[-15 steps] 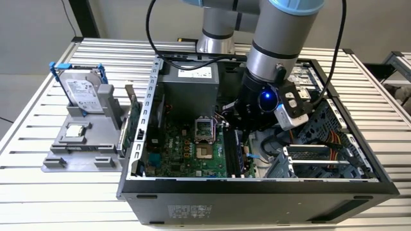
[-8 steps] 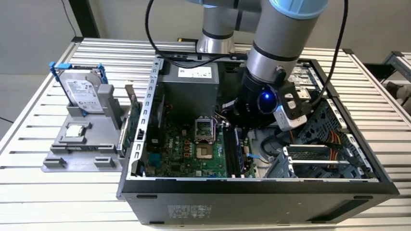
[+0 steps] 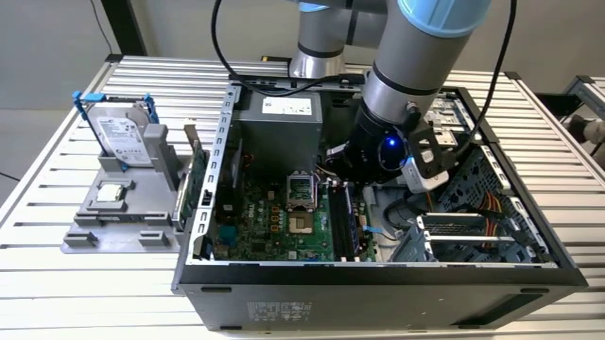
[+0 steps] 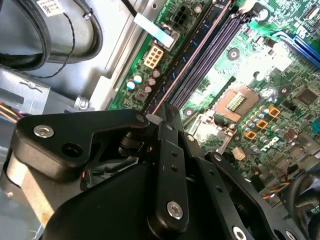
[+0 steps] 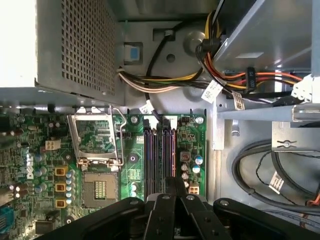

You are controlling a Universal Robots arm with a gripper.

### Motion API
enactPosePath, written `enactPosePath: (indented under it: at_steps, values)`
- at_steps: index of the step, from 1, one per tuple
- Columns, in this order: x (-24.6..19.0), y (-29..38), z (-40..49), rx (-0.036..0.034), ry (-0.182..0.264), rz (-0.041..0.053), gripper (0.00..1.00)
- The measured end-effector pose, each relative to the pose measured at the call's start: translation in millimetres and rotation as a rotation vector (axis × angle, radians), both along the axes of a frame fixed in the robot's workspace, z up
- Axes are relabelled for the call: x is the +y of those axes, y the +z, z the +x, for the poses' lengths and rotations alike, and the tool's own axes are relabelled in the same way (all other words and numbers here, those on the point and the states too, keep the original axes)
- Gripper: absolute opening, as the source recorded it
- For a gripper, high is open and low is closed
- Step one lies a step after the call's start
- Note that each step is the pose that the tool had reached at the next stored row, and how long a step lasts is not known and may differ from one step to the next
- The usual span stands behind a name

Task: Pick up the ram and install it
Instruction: 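Press down the ram until it locks into place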

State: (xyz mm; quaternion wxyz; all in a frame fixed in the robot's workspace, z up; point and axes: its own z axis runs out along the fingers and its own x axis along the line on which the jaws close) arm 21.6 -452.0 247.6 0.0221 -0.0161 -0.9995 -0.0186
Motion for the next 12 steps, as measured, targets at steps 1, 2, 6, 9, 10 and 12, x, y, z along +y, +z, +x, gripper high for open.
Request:
enactPosePath:
  at_steps: [1, 2, 6, 9, 10, 12]
  values:
    - [0.0, 0.0, 0.0, 0.0000, 0.001, 0.0000, 0.00]
    - [0.0, 0.0, 0.0, 0.0001, 0.009, -0.0001, 0.00]
    - [0.0, 0.0, 0.0, 0.0000, 0.073, 0.0000, 0.00]
    - [-0.1, 0.0, 0.0, 0.0000, 0.115, -0.0001, 0.00]
    - [0.0, 0.0, 0.1, 0.0000, 0.127, -0.0001, 0.00]
    - [0.0, 0.0, 0.3, 0.0000, 0.150, 0.0000, 0.00]
